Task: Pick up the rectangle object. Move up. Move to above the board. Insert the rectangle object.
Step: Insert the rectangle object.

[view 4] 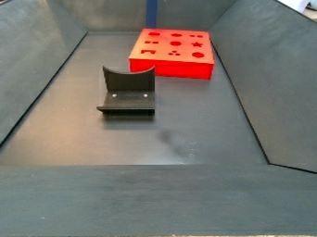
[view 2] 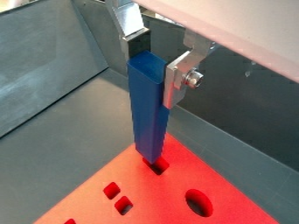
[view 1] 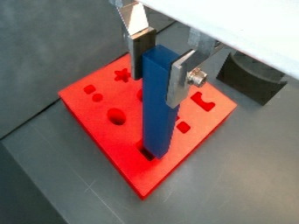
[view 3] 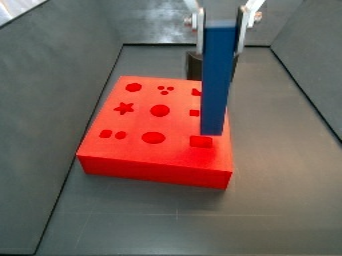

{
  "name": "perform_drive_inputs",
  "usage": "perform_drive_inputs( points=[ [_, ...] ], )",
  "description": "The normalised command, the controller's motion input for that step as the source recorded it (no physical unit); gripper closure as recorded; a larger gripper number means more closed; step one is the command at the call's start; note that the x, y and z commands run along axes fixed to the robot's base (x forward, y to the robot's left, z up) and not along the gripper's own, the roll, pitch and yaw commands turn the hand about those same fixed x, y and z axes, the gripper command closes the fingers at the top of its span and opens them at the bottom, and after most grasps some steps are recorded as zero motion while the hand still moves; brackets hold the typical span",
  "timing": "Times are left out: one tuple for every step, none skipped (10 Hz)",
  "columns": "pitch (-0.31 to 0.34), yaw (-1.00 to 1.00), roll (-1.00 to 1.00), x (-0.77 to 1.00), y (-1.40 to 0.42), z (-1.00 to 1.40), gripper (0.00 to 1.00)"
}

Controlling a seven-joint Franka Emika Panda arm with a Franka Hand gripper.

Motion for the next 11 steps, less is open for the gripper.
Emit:
perform_drive_inputs(
  points=[
    [-0.104, 0.00, -0.03, -0.04, 0.00, -0.06, 1.00],
    [0.000, 0.00, 0.01, 0.00, 0.00, -0.02, 1.00],
    [0.007, 0.00, 0.06, 0.00, 0.00, -0.10, 1.00],
    [0.029, 0.00, 0.06, 0.00, 0.00, -0.10, 1.00],
    [0.000, 0.00, 0.00, 0.00, 0.00, -0.03, 1.00],
    [0.000, 0.00, 0.04, 0.00, 0.00, -0.11, 1.00],
    [0.000, 0.00, 0.00, 0.00, 0.00, -0.04, 1.00],
    [0.000, 0.00, 0.00, 0.00, 0.00, -0.03, 1.00],
    [0.000, 0.00, 0.00, 0.00, -0.01, -0.09, 1.00],
    [0.000, 0.00, 0.00, 0.00, -0.02, -0.11, 1.00],
    [0.000, 0.00, 0.02, 0.00, -0.05, -0.12, 1.00]
  ],
)
